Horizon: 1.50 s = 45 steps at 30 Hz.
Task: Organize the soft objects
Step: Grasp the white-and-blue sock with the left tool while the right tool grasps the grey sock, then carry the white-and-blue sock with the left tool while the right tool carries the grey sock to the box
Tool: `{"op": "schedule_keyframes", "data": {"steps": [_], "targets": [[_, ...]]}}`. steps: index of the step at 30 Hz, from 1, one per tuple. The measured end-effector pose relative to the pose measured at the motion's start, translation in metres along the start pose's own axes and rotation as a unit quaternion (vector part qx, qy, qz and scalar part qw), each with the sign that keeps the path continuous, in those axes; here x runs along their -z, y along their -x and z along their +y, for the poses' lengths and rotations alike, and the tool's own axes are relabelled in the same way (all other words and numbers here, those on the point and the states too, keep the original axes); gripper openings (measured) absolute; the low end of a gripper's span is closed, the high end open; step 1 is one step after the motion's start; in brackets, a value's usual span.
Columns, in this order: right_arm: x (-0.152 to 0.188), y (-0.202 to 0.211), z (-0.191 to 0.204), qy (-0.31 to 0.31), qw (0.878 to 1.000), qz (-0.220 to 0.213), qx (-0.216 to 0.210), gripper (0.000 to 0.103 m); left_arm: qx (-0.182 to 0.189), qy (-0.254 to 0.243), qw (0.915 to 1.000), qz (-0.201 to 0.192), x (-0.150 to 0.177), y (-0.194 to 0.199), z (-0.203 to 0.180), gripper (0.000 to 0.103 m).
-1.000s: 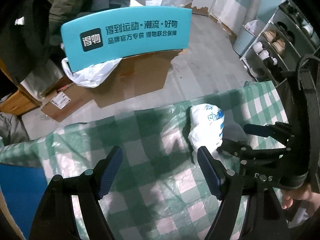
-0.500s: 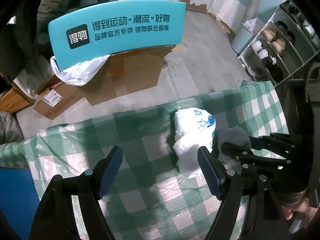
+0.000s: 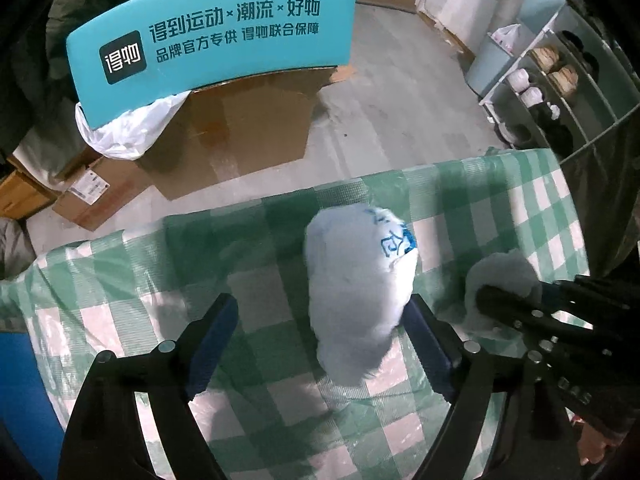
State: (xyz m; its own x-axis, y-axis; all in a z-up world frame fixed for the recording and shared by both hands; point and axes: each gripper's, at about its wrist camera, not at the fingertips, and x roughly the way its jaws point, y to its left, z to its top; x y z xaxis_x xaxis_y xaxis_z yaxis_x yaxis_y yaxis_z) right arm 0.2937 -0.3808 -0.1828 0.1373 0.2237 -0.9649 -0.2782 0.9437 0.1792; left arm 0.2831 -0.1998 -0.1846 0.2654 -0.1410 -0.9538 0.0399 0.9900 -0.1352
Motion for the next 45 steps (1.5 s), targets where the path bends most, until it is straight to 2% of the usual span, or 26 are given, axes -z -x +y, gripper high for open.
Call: {"op": "schedule_keyframes", "data": {"steps": [4, 5, 7, 13, 18, 24, 33, 45], "targets": [[-0.001, 0.002, 0.001, 0.002, 1.000, -0.003, -0.002, 0.022, -0.004, -0.008, 0.9999, -0.008, -0.001, -0.001, -0.004, 0.084], [-0.001, 0.002, 0.001, 0.003, 1.000, -0.003, -0.002, 0.022, -0.003, -0.009, 0.9999, -0.010, -0.001, -0.001, -0.005, 0.079], [-0.001, 0.003, 0.001, 0.007, 1.000, -0.005, -0.003, 0.022, 0.000, -0.012, 0.9999, -0.009, -0.001, -0.001, -0.005, 0.055], [-0.001, 0.008, 0.005, 0.010, 1.000, -0.010, -0.006, 0.021, 0.015, -0.019, 0.9996, -0.013, 0.000, 0.008, -0.004, 0.043], [0.003, 0.017, 0.012, 0.010, 1.000, -0.018, -0.013, 0.020, 0.010, -0.039, 0.9989, -0.025, 0.005, 0.025, 0.000, 0.041], [0.015, 0.030, 0.025, 0.013, 0.999, -0.026, -0.015, 0.020, 0.007, -0.038, 0.9987, -0.033, 0.016, 0.047, 0.010, 0.041], [0.036, 0.063, 0.055, 0.050, 0.997, -0.051, -0.006, 0.020, -0.011, -0.051, 0.9978, -0.040, 0.051, 0.079, 0.024, 0.041], [0.070, 0.102, 0.100, 0.093, 0.993, -0.075, -0.023, 0.020, -0.019, -0.063, 0.9959, -0.062, 0.094, 0.133, 0.044, 0.041]]}}
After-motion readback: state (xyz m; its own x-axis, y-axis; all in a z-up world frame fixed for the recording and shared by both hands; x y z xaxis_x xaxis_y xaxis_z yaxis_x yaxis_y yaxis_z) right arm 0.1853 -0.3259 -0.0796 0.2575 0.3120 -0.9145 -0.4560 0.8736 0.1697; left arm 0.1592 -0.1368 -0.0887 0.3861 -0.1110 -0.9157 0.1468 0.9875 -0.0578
